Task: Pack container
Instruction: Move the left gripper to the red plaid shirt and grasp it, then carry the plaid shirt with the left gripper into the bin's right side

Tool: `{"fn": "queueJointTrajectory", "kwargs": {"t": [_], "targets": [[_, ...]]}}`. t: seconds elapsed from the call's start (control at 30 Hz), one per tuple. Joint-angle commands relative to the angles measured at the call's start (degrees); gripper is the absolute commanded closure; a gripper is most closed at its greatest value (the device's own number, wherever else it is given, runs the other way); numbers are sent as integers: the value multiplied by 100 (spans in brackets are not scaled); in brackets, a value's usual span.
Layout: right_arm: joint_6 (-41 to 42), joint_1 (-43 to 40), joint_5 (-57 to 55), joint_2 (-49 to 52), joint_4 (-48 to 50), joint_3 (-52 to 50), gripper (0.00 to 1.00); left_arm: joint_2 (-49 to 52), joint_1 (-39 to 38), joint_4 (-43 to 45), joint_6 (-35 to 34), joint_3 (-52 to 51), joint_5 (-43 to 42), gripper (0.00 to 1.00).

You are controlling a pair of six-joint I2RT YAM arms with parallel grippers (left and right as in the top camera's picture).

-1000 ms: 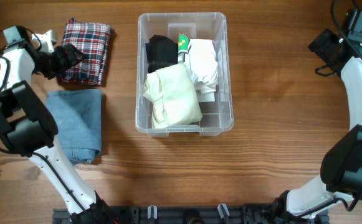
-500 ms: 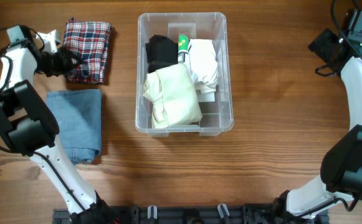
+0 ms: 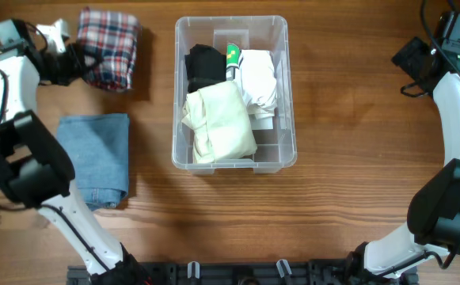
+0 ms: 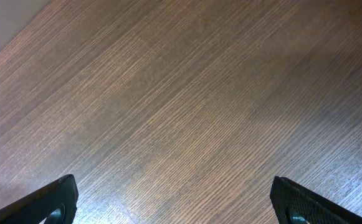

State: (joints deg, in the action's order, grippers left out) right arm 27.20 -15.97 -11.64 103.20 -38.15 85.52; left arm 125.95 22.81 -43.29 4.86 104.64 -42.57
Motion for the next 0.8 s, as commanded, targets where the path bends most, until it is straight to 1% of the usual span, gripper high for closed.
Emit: {"fn": "queueJointTrajectory", "kwargs": {"t": [0.0, 0.07, 0.17, 0.2, 0.27, 0.4, 0.43, 0.53, 0.63, 0.73, 0.77], "targets": [[85, 13, -35, 70, 15, -4, 0, -1244, -59, 175, -407, 236, -820, 96], [87, 13, -35, 70, 15, -4, 0, -1626, -98, 188, -723, 236, -1078, 96], [87, 13, -37, 70, 17, -4, 0, -2210, -313, 133, -1392, 236, -1491, 96], [87, 13, -35, 70, 15, -4, 0, -2420, -463, 39, -1641, 236, -1484, 96], [87, 13, -37, 70, 15, -4, 0, -2761, -911, -297, -1926, 236, -1370, 96], [85, 13, -35, 70, 15, -4, 0, -2953, -1908, -966, -2826, 236, -96, 96], [85, 13, -35, 70, 15, -4, 0, -2927, -2330, -1043, -3167, 210, 310, 96], [87, 13, -37, 70, 15, -4, 0, -2785, -3191, -914, -3722, 151, 1038, 96], [87, 15, -35, 70, 15, -4, 0, -2592, -3781, -780, -4070, 142, 1620, 96], [87, 15, -35, 70, 15, -4, 0, -2312, -4330, -772, -4568, 142, 2452, 96], [87, 13, -35, 70, 15, -4, 0, -2210, -4459, -743, -4688, 142, 2540, 96]]}}
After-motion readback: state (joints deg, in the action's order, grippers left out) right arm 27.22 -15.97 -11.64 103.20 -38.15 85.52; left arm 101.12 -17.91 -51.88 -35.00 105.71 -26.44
